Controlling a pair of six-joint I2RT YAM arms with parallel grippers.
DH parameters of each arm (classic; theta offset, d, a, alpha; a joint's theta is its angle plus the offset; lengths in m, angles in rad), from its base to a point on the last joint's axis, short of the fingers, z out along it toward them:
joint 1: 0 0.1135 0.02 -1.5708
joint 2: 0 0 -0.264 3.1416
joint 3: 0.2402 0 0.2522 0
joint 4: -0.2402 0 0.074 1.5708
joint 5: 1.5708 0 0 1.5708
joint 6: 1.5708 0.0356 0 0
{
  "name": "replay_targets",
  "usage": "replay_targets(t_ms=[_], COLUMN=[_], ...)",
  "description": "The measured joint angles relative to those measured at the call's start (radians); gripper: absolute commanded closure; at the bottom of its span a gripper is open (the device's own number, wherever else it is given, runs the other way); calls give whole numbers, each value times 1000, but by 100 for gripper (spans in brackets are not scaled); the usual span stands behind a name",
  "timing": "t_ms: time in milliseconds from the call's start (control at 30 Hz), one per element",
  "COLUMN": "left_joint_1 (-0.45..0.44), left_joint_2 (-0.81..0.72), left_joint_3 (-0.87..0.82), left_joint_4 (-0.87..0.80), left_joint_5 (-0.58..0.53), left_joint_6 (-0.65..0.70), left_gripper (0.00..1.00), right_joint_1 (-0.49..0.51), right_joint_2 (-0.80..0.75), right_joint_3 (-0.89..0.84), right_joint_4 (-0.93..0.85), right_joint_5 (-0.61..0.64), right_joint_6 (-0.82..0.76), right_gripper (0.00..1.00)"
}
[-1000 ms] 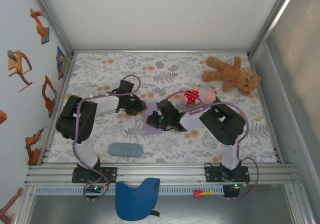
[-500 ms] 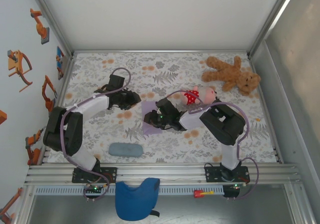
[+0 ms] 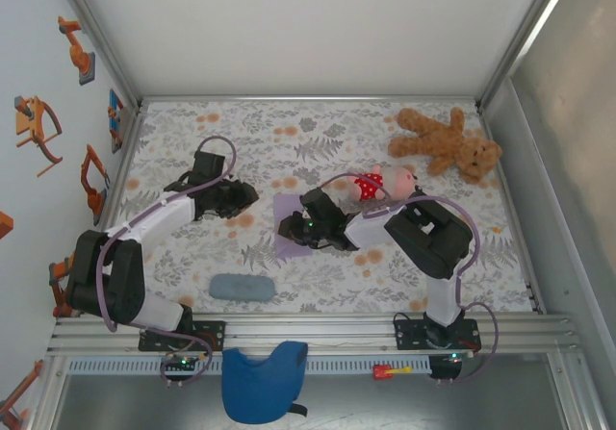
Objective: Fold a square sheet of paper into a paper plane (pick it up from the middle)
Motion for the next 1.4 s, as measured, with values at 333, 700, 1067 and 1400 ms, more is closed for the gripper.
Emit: replay_targets(t_ms=[333, 700, 1067, 1400], left_joint_1=[-129, -176, -183, -183], left_joint_2=[14, 164, 240, 260], left_joint_3=[-36, -36, -35, -18], left_joint_4=[21, 85, 118, 108], left_joint_5=[23, 45, 36, 21], left_joint_6=[-18, -39, -45, -45], left_gripper=[96, 100, 100, 100], right_joint_1=[-1, -1, -1, -6], right_joint_2=[0, 0, 0, -16], right_joint_3=[43, 58, 58, 45], right_joint_4=[-120, -151, -151, -150], right_joint_5=[19, 19, 19, 14], right_joint_6=[-21, -34, -34, -52], right_gripper=[100, 100, 100, 100])
